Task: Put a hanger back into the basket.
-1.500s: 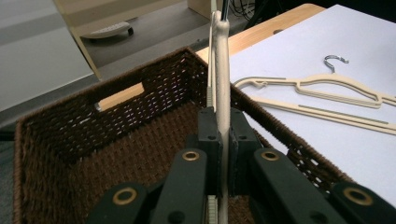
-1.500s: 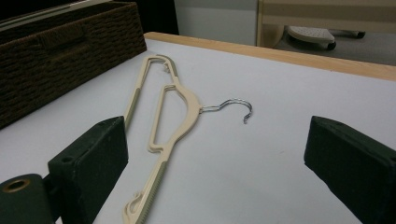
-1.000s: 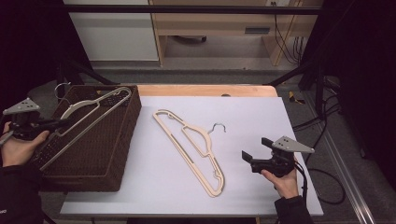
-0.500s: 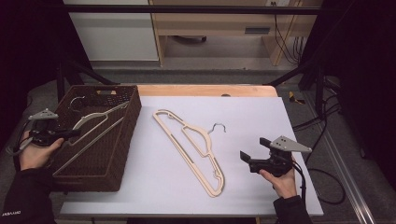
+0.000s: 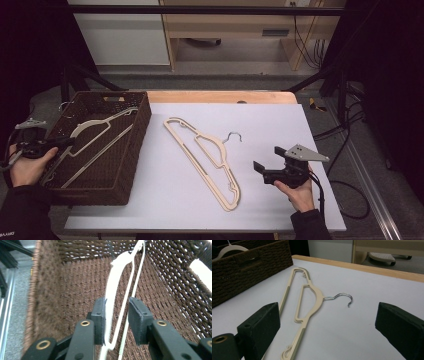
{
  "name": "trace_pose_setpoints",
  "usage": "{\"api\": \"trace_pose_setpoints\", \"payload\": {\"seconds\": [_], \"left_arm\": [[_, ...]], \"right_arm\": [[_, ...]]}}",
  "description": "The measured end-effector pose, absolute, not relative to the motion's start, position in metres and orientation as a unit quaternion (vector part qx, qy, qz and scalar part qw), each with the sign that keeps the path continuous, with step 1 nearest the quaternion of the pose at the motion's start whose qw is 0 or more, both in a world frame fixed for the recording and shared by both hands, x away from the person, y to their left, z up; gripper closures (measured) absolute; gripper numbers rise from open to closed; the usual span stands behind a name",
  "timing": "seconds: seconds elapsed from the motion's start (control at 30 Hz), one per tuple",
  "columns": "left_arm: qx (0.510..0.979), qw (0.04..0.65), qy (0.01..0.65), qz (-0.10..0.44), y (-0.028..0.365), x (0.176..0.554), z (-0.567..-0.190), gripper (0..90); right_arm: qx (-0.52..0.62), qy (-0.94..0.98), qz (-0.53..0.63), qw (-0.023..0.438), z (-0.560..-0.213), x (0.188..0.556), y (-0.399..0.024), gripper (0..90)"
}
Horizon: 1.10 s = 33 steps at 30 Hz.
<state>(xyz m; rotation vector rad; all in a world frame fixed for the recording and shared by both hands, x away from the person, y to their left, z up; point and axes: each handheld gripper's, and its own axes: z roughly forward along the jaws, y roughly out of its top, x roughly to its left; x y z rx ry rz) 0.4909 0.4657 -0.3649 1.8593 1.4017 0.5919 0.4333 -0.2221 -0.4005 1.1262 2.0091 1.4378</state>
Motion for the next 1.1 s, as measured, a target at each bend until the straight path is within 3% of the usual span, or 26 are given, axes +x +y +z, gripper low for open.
{"api": "trace_pose_setpoints", "payload": {"seconds": [0.2, 0.53, 0.8, 1.1], "left_arm": [[0.711, 0.397, 0.523, 0.252, 0.458, 0.473, -0.349, 63.2], [0.688, 0.489, 0.450, 0.291, 0.410, 0.443, -0.316, 40.1], [0.695, 0.540, 0.386, 0.275, 0.354, 0.430, -0.312, 18.1], [0.718, 0.548, 0.347, 0.251, 0.299, 0.429, -0.327, 9.0]], "right_arm": [[0.406, 0.720, 0.521, 0.214, -0.399, 0.432, -0.223, 6.3], [0.408, 0.715, 0.525, 0.215, -0.396, 0.430, -0.224, 6.3], [0.412, 0.713, 0.523, 0.219, -0.396, 0.430, -0.223, 7.1], [0.415, 0.719, 0.514, 0.215, -0.397, 0.432, -0.215, 8.4]]}}
